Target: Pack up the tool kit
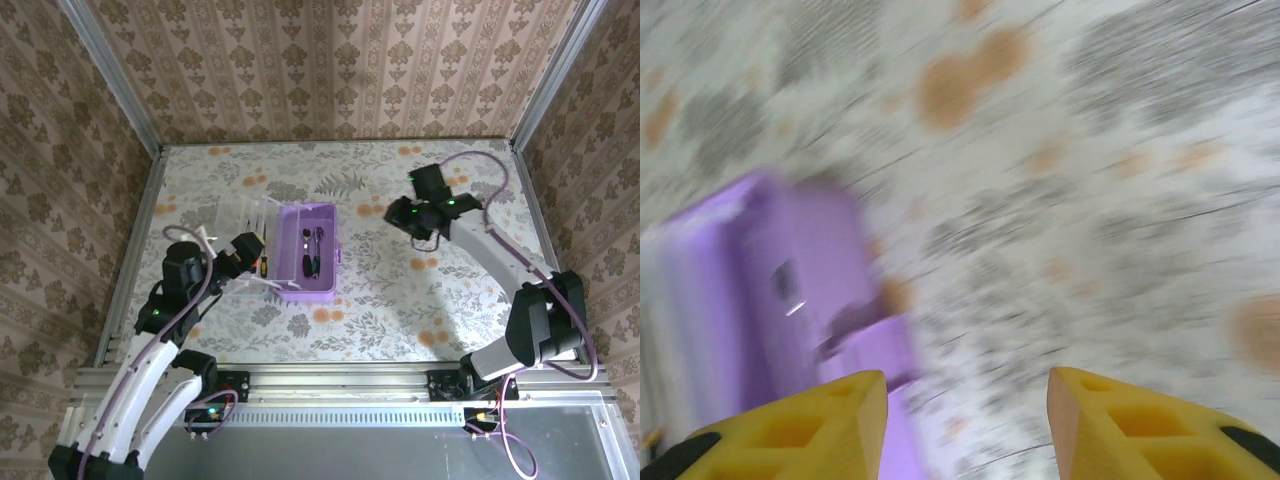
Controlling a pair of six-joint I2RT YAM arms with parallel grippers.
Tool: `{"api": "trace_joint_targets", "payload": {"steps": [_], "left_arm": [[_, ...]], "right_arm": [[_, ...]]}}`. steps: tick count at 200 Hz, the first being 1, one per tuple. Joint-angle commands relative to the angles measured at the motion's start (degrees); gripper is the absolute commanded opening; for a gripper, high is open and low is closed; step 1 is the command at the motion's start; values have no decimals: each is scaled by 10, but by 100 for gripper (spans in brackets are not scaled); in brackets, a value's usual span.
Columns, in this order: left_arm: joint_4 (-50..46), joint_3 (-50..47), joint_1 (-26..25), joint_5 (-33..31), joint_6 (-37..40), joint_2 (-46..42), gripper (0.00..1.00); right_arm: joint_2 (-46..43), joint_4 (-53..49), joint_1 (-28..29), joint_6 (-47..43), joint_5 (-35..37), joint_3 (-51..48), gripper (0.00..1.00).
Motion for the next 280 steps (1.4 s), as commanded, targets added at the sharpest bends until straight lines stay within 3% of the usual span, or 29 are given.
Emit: {"api": "trace_joint_targets", "payload": {"steps": [1, 36, 57, 108, 193, 280], "left_arm": [[89, 20, -66, 48, 34, 35, 100], [98, 35, -154, -12, 56, 78, 100], [99, 33, -163, -17, 50, 87, 100], [86, 13, -164, -49, 49, 53, 100], [84, -7, -164, -56, 41, 35, 100], [40, 3, -164, -83, 59, 5, 100]], "right_arm": [[-12, -53, -70, -44, 74, -16, 50], [64, -65, -169, -82, 72, 37, 50], [142, -89, -203, -92, 73, 97, 47], [269, -119, -224, -96, 91, 182, 46], [338, -115, -230, -107, 69, 191, 40], [310, -89, -241, -98, 57, 161, 19]]}}
